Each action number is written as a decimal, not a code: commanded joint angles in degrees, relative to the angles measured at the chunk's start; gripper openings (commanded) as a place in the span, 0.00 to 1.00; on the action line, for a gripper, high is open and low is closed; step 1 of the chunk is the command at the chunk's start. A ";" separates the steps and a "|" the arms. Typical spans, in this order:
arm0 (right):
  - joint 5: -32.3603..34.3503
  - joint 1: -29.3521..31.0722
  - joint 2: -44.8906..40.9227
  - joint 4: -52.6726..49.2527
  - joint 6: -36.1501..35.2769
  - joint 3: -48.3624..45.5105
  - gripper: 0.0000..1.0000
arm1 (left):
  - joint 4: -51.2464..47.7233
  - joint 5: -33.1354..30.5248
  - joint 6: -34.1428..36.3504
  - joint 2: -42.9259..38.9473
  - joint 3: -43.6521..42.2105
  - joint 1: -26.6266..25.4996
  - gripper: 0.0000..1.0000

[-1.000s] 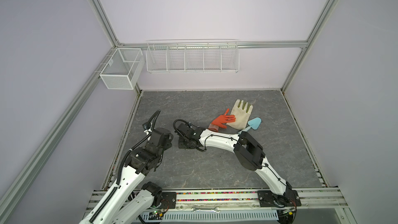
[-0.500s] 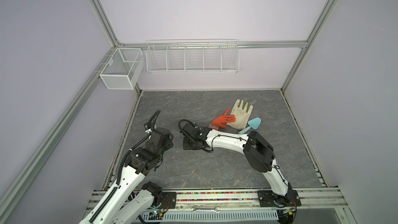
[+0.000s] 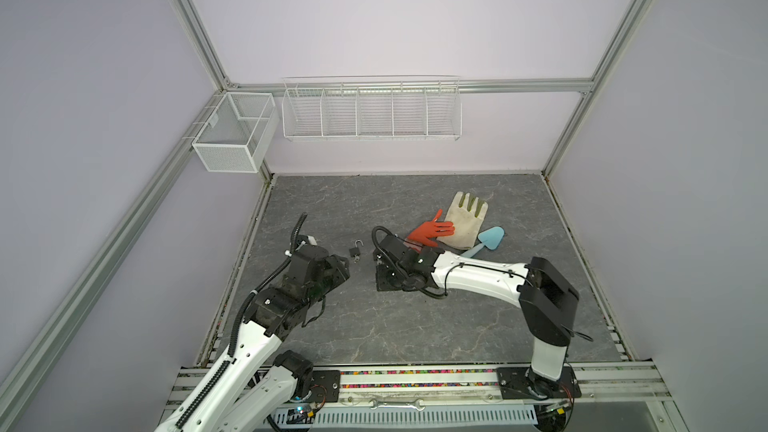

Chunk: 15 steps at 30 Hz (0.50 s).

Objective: Unlock with the key
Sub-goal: 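Lift the key with the right gripper while the left gripper rises to meet it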

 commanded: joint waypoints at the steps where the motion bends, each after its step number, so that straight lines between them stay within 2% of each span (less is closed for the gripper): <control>1: -1.08 -1.51 -3.88 0.72 -1.40 -3.02 0.07 | 7.42 8.01 -5.95 0.44 -1.60 0.10 0.52; 5: -0.53 -2.88 -8.48 0.62 -1.17 -6.65 0.07 | 13.19 13.96 -11.99 2.10 -3.33 -1.11 0.53; 10: 0.17 -4.45 -14.26 0.70 -1.16 -10.11 0.07 | 21.23 12.84 -18.49 3.09 -4.83 -5.95 0.55; 15: 1.09 -5.75 -19.64 0.26 -1.49 -11.83 0.07 | 29.89 13.65 -24.37 5.49 -7.24 -8.17 0.55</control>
